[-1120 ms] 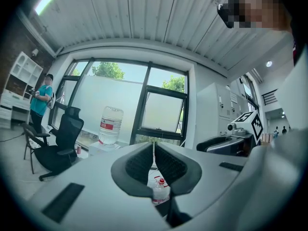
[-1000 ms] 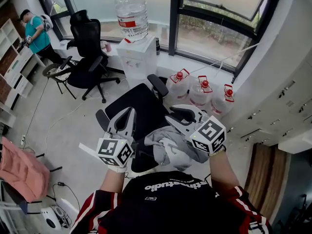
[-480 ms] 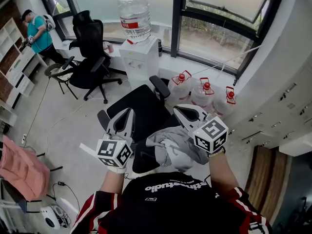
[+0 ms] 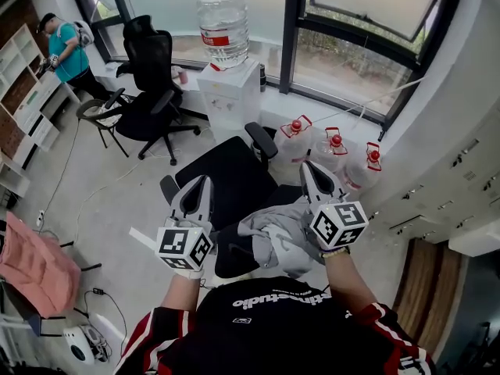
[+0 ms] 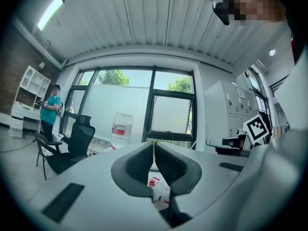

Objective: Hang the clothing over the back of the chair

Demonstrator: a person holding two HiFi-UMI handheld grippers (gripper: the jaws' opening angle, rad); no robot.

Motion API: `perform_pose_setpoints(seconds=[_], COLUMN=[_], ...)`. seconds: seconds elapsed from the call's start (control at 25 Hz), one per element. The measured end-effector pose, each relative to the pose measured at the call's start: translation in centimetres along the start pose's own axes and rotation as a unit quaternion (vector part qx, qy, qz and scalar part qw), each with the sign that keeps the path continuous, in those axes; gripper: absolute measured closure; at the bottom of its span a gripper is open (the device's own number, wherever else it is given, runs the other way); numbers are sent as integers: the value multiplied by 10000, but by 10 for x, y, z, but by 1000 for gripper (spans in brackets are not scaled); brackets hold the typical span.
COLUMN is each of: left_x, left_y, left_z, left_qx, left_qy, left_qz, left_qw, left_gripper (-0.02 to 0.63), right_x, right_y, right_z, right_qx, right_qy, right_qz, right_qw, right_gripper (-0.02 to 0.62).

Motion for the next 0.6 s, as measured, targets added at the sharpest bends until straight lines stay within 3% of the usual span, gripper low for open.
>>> perform_pose_setpoints(seconds=[0.28, 0.6], left_x=[4, 1], left_y=[-1, -4], left_z=[8, 3], left_qx=[-54, -81], left_qy=[280, 344], left_qz=[-152, -206], left_qw=[9995, 9992], left_gripper=[575, 575], right_x=[3, 8], right_y=[-5, -7], right_z=[4, -2], right_qx=[385, 308], right_qy=[-148, -311], right_qz=[-154, -281], right_qw=[9990, 9986], right_gripper=[580, 581])
Point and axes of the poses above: the fingertips, and each gripper's own axes: x backward along the fingers, z to its left, y out of its top, the point moved 6 cm from there along x, backward along the fingers, and after that the axes turned 1 degree about z, right-handed, at the moved point
